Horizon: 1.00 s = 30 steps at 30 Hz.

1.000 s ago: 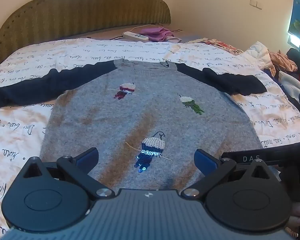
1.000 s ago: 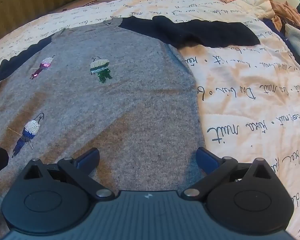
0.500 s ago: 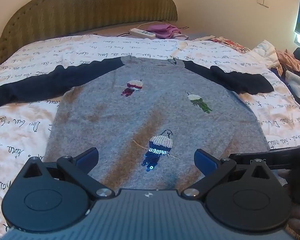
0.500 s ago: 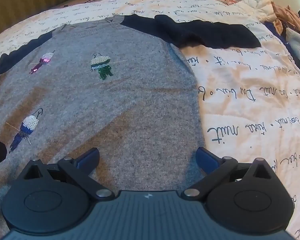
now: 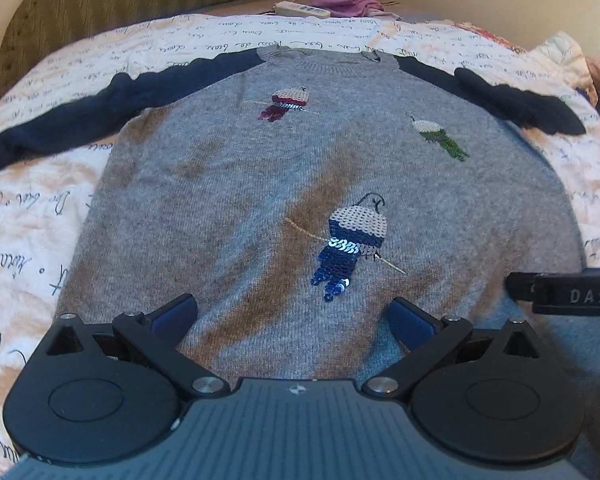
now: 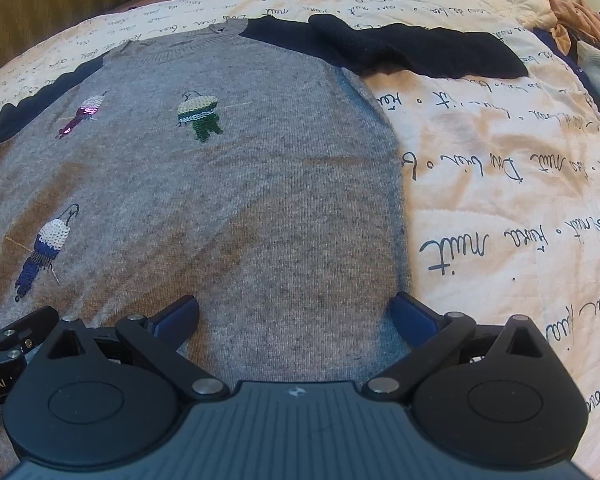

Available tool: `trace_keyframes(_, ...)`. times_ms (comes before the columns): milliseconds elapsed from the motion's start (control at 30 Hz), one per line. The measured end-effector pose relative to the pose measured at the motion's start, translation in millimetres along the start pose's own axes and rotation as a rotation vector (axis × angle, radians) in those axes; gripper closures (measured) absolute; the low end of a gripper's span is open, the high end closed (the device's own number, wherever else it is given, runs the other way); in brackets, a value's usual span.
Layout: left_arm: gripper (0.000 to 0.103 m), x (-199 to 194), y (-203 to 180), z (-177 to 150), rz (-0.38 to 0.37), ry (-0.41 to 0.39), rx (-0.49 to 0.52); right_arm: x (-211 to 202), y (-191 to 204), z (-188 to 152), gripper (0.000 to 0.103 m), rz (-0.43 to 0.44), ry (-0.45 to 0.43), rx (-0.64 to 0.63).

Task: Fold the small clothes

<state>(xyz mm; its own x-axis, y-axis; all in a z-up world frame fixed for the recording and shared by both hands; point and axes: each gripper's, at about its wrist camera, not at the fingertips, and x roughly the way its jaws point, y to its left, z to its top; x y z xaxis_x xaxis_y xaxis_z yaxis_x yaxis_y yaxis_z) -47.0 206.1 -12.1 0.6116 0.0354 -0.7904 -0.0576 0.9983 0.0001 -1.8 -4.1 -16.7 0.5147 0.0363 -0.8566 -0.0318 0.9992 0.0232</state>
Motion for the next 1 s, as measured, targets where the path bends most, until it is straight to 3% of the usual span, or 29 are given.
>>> trace_keyframes(1000,0.0,3.1,-0.5,-1.8,-0.003,-0.01,0.012,-1.6,1.7,-7.0,0.0,-0.004,-0.048,-0.004)
